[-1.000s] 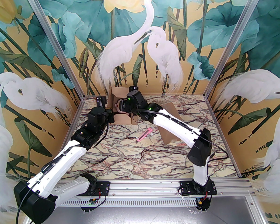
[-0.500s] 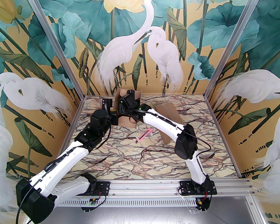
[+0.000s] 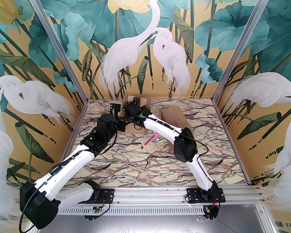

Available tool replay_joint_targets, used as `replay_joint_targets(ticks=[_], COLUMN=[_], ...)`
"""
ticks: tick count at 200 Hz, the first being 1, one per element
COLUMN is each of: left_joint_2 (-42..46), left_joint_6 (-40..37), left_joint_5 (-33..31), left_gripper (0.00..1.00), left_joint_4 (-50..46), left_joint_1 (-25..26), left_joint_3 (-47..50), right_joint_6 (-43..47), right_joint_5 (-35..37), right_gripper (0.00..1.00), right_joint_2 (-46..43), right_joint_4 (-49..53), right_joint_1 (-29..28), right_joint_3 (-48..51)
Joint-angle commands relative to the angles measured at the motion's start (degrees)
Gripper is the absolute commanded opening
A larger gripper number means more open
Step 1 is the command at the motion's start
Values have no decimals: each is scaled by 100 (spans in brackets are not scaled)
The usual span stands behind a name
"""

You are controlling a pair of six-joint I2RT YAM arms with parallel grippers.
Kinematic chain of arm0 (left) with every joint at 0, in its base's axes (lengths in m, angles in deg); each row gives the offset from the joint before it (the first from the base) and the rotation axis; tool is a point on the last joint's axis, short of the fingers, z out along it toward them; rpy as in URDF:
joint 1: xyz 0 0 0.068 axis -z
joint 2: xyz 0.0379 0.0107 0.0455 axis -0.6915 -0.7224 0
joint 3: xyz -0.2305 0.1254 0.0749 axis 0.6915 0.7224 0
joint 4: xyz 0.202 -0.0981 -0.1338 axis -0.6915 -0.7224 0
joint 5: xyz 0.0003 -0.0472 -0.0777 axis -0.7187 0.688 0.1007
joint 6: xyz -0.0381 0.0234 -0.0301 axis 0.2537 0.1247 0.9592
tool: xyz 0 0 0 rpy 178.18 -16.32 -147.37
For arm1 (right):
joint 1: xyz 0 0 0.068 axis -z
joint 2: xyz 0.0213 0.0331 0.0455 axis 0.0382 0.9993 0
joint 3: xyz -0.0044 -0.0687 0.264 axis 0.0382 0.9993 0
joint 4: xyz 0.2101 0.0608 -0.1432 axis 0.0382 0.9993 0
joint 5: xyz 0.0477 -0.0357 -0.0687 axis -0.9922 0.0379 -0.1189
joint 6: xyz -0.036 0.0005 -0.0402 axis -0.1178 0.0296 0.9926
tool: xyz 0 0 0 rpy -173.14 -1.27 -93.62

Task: Unpack the express box

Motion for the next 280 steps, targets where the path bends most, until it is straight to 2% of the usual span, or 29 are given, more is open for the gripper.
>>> replay_joint_targets(ticks=[1, 21, 48, 72, 108, 170, 216, 245, 280], left_joint_2=[159, 159, 172, 237, 226, -273, -598, -758, -982], left_joint_6=[34, 54, 44, 201, 574, 807, 969, 1036, 970], left_joint_5=[131, -92, -525, -640, -583, -343, -162, -97, -78], left_gripper=[0, 0, 0, 0, 0, 0, 0, 0, 0], left_joint_4=[836, 732, 483, 213, -276, -1051, -1526, -1654, -1873], left_joint_1=[58, 58, 50, -48, -418, -726, -900, -981, -1156], left_joint_3=[-133, -125, -128, -136, -229, -819, -1143, -1231, -1429], right_joint_6=[96, 294, 525, 809, 1222, 1962, 2069, 1758, 1611], right_joint_5=[-211, -597, -1218, -1624, -1862, -2203, -1959, -1998, -2208], right_gripper=[32, 0, 0, 0, 0, 0, 0, 0, 0], right_joint_2=[216, 69, -465, -1363, -2855, -4086, -4585, -4567, -4545], right_joint_4=[323, 11, -592, -1567, -3372, -5227, -6363, -7110, -7042], right_joint_1=[206, 206, 176, 101, 9, -250, -230, -20, 192], right_joint_3=[153, 280, 791, 1880, 3940, 5425, 5767, 5770, 5192])
